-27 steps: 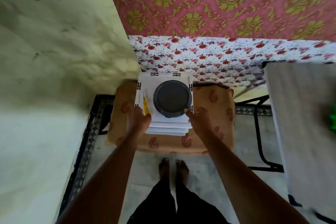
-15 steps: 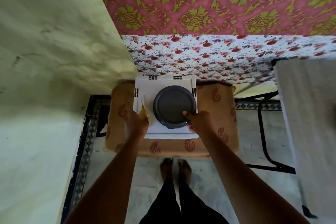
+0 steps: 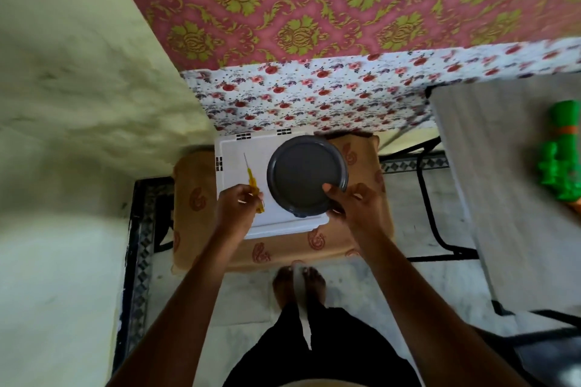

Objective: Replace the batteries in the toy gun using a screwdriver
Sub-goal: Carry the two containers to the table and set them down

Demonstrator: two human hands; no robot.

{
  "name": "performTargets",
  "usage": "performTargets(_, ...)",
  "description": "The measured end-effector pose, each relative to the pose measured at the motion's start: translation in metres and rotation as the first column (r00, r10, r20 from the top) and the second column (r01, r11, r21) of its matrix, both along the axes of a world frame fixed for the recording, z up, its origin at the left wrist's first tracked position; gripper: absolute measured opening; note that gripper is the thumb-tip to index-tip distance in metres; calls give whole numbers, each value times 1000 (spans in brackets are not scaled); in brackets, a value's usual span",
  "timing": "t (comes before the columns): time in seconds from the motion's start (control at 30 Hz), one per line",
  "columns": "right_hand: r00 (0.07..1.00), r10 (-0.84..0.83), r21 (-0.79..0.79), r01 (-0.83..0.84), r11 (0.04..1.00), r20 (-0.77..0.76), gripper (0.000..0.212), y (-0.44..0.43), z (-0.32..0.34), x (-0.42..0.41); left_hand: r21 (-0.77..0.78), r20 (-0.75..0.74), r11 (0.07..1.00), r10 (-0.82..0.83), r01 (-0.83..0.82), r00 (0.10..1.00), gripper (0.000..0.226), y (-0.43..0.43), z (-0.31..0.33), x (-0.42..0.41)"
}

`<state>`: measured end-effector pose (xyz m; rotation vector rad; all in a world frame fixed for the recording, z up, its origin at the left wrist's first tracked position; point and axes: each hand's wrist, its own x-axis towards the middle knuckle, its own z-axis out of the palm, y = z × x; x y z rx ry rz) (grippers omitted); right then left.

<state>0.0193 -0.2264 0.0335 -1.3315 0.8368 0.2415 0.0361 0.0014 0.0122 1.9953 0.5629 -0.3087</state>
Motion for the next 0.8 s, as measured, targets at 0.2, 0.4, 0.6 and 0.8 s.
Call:
performTargets(0.2, 954, -274, 24, 273, 962, 118, 54, -41, 76, -47, -133, 66, 970, -194, 201, 979, 7, -50, 67, -14)
performTargets(0.4, 851, -497, 99, 487, 868, 169, 41, -104, 123, -101, -221, 155, 911, -321, 349, 934, 9, -124, 119, -26)
performTargets(0.6, 764, -624, 138, 608, 782, 167, 24, -189, 134, -142, -308, 140, 870, -360, 386, 922, 16, -218, 128, -46)
performTargets(0.8, 737, -661, 163, 641, 750, 139, 31, -293, 118, -169, -297, 104, 890, -331, 347, 938, 14, -334, 124, -73)
